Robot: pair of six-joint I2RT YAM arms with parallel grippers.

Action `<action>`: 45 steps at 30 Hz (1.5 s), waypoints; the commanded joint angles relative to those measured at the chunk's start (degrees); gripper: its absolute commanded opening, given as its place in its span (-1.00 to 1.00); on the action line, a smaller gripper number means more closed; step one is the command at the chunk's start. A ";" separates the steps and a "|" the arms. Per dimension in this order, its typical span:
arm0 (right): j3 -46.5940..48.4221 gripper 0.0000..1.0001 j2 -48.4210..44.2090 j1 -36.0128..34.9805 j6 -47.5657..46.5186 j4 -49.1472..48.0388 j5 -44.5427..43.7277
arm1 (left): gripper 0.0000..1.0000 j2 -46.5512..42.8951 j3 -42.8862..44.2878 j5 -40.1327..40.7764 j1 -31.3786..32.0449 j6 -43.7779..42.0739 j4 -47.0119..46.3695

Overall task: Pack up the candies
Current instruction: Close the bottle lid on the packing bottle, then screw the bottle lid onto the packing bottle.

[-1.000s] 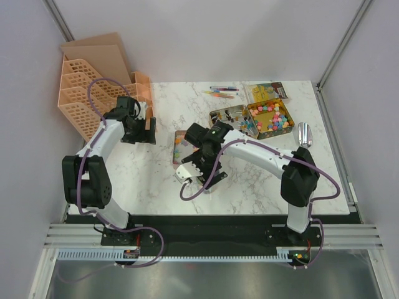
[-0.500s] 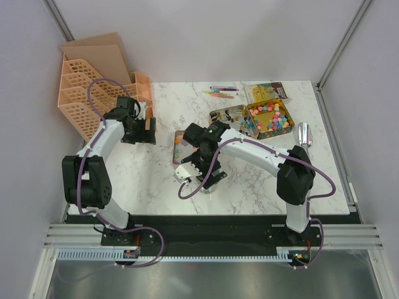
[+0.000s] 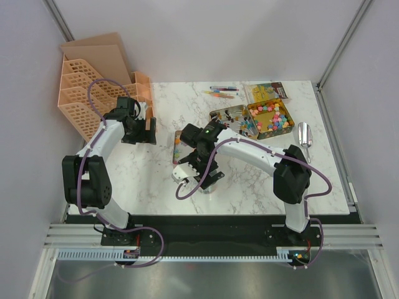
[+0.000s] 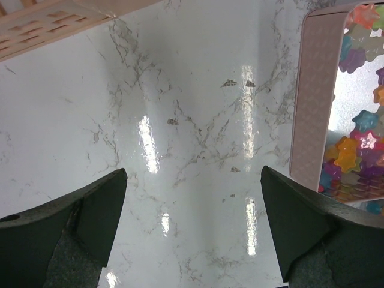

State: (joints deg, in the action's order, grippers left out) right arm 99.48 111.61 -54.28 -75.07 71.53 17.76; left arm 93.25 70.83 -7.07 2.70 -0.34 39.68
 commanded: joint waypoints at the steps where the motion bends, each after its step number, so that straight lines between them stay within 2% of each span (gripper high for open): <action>1: 2.56 0.94 0.80 -0.74 -1.13 1.07 2.10 | 0.99 -1.58 -0.34 -1.10 -0.33 1.48 -1.63; 21: -0.60 0.96 -2.28 -1.18 -0.43 -1.30 3.94 | 0.99 -1.05 -0.08 -3.12 -0.33 1.75 -1.62; 45: 2.38 0.96 -3.15 -2.58 0.80 -2.71 6.50 | 0.98 -2.46 -0.16 -3.12 -0.33 1.66 -1.36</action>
State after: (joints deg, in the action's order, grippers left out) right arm 99.35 111.07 -56.10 -74.74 68.97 21.17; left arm 93.25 70.83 -9.28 2.70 -0.25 39.66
